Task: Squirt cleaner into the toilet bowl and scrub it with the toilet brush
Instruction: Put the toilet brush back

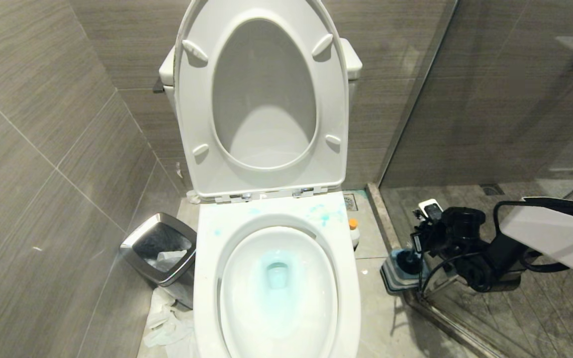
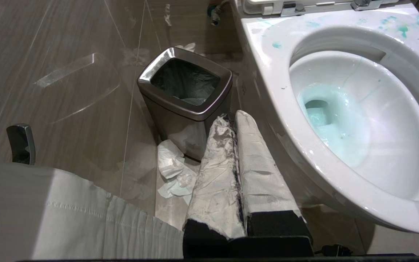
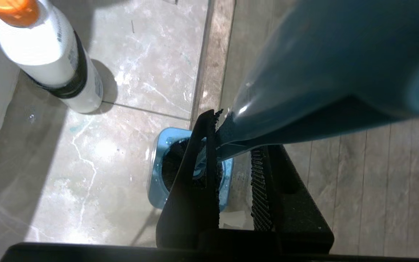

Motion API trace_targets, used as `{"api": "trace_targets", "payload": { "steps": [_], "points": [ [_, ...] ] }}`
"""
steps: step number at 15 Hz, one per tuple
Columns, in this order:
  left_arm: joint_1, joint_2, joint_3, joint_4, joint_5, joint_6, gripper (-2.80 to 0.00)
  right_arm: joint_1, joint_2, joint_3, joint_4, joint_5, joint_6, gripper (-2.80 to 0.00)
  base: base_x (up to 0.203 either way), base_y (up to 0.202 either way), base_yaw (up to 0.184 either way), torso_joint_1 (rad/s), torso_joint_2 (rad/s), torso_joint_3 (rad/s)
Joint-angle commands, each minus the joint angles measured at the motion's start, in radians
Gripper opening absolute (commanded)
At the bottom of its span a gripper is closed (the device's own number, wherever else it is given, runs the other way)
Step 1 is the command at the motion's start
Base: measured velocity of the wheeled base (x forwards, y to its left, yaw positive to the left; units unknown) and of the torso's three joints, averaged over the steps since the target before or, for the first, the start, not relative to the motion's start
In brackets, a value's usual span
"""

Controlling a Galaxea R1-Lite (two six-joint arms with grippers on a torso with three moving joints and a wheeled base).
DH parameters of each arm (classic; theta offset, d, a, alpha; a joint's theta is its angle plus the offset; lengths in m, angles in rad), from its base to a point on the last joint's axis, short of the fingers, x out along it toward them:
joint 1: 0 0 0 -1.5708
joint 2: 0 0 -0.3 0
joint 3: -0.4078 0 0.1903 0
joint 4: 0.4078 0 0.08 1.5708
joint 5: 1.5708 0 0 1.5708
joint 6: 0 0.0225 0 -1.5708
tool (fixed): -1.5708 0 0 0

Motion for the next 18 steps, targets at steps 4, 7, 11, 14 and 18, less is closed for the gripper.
{"api": "trace_targets", "payload": {
  "steps": [4,7,11,14,18],
  "points": [
    [0.001,0.001,0.0,0.0,0.0,-0.001,-2.8,-0.001,-0.015,0.043,-0.032,0.006,-0.004,0.0,0.0,0.0,0.0,0.0,0.0,0.0],
    [0.0,0.001,0.0,0.0,0.0,-0.001,-2.8,-0.004,-0.028,0.071,-0.032,0.006,-0.004,0.0,0.0,0.0,0.0,0.0,0.0,0.0],
    [0.001,0.001,0.0,0.0,0.0,-0.001,-2.8,-0.007,-0.091,0.218,-0.032,0.007,-0.003,0.0,0.0,0.0,0.0,0.0,0.0,0.0],
    [0.0,0.001,0.001,0.0,0.0,-0.001,-2.8,-0.007,-0.186,0.352,-0.034,0.004,-0.003,0.0,0.0,0.0,0.0,0.0,0.0,0.0],
    [0.0,0.001,0.0,0.0,0.0,-0.001,-2.8,-0.005,-0.352,0.548,-0.137,0.016,0.007,0.0,0.0,0.0,0.0,0.0,0.0,0.0]
  ]
}}
